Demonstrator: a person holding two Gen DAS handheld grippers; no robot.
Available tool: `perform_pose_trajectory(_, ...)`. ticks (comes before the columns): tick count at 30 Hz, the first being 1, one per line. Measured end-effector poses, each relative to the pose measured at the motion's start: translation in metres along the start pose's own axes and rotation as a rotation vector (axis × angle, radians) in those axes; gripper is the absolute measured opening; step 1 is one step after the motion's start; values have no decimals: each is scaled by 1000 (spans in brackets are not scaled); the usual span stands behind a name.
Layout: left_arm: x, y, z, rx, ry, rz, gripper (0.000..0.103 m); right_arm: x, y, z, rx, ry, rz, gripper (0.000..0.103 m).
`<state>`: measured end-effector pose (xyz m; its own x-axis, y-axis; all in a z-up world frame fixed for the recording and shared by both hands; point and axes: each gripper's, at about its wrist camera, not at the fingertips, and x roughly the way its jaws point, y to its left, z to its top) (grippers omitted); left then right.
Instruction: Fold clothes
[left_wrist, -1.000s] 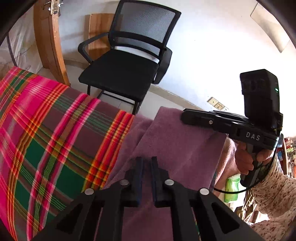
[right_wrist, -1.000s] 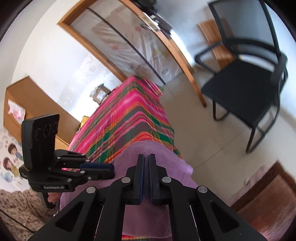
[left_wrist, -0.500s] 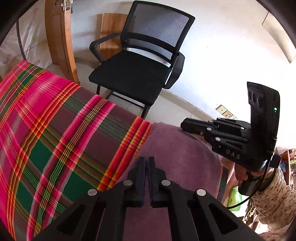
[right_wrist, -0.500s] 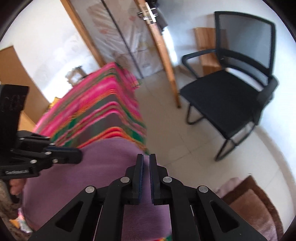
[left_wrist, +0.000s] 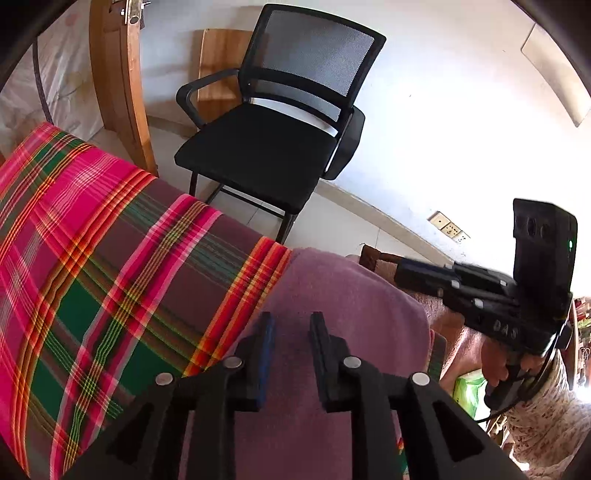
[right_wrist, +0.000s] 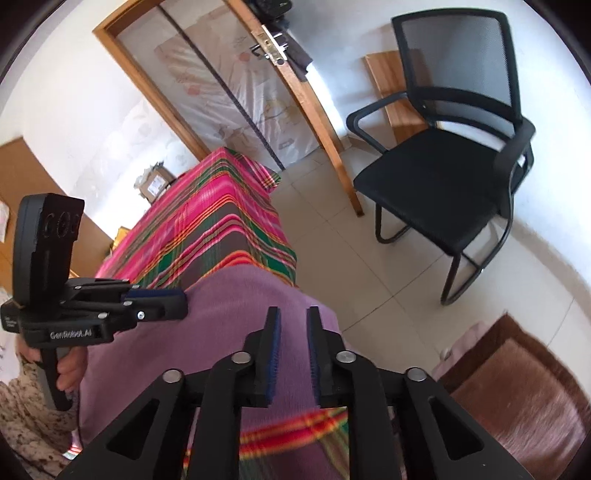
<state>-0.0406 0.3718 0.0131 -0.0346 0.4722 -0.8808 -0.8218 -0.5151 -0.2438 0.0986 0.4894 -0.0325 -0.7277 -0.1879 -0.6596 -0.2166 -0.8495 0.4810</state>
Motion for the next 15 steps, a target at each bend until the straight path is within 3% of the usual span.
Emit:
perform_pose_trajectory(7, 4, 2, 0, -17, 16, -17, 20, -5, 0, -17, 24, 11, -6, 20)
perform_pose_trajectory(10, 4, 3, -1, -25, 21, -19, 20, -14, -2, -19, 50, -2, -91, 22)
perform_pose_trajectory(15, 3, 0, -5, -20, 15, -7, 20, -16, -4, -18, 87, -15, -44, 28)
